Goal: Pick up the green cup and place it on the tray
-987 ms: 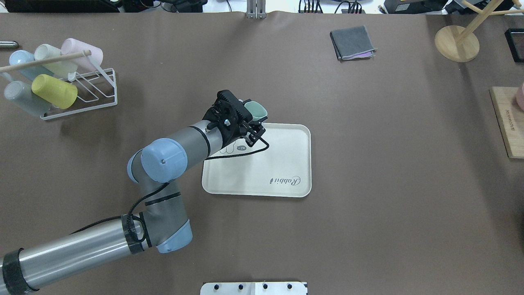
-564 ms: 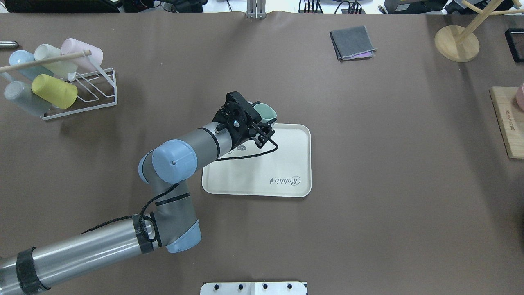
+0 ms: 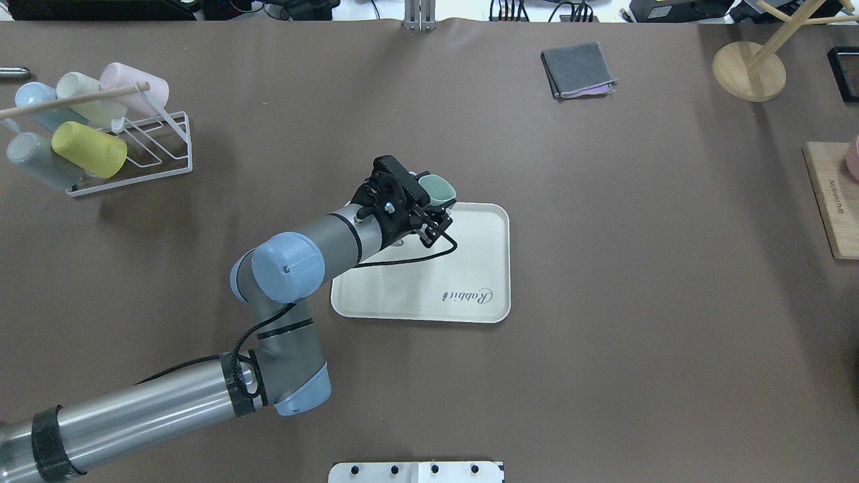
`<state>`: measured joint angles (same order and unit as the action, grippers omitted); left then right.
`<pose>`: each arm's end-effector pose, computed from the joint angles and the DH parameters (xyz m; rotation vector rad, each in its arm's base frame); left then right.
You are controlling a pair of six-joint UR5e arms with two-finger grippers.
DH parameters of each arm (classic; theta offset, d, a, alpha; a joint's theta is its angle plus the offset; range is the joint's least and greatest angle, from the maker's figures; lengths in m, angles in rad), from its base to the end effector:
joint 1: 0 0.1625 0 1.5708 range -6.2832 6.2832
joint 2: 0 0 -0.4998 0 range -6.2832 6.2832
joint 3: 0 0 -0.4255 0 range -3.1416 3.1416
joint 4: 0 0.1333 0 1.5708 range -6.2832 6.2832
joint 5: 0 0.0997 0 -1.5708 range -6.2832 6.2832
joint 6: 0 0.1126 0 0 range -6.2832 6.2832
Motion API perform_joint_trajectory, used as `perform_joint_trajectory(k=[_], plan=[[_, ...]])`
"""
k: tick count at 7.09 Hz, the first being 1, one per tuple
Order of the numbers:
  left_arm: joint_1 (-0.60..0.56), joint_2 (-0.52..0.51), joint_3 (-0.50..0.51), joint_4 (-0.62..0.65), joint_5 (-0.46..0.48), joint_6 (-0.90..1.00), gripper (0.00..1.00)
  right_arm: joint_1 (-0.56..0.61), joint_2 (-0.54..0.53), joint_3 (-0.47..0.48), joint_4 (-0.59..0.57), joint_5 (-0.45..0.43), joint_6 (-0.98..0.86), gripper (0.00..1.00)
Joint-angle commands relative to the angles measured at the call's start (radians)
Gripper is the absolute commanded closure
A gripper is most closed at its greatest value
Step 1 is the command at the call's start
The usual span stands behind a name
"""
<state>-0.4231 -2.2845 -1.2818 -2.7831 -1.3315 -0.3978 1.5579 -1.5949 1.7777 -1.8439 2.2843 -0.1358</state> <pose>0.6797 -0.4815 0.2583 1.3016 1.0117 0.3782 0.0532 -0.4987 0.6786 -0.0425 -0.7173 -0.1100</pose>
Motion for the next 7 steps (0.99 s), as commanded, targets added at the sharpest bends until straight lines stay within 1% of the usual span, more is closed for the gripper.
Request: perform_joint_trajectory(k=[1,2,3,5,7], plan=[[0.003,-0.009,0.036,-0.062,0.0,0.001,0.57,0.001,0.003,0.003,0.0,-0.002,-0.001,0.0],[0.003,-0.03,0.086,-0.122,-0.002,0.001,0.57,-0.001,0.003,-0.003,0.0,-0.002,-0.001,0.0],[0.004,-0.033,0.097,-0.156,0.003,0.001,0.57,0.001,-0.002,-0.003,0.0,-0.002,0.001,0.0],[0.018,-0.024,0.136,-0.31,-0.001,0.001,0.57,-0.001,-0.004,-0.003,0.0,-0.003,-0.001,0.0],[0.018,-0.02,0.179,-0.422,-0.015,0.002,0.57,-0.001,-0.01,-0.003,-0.002,-0.005,-0.001,0.0]])
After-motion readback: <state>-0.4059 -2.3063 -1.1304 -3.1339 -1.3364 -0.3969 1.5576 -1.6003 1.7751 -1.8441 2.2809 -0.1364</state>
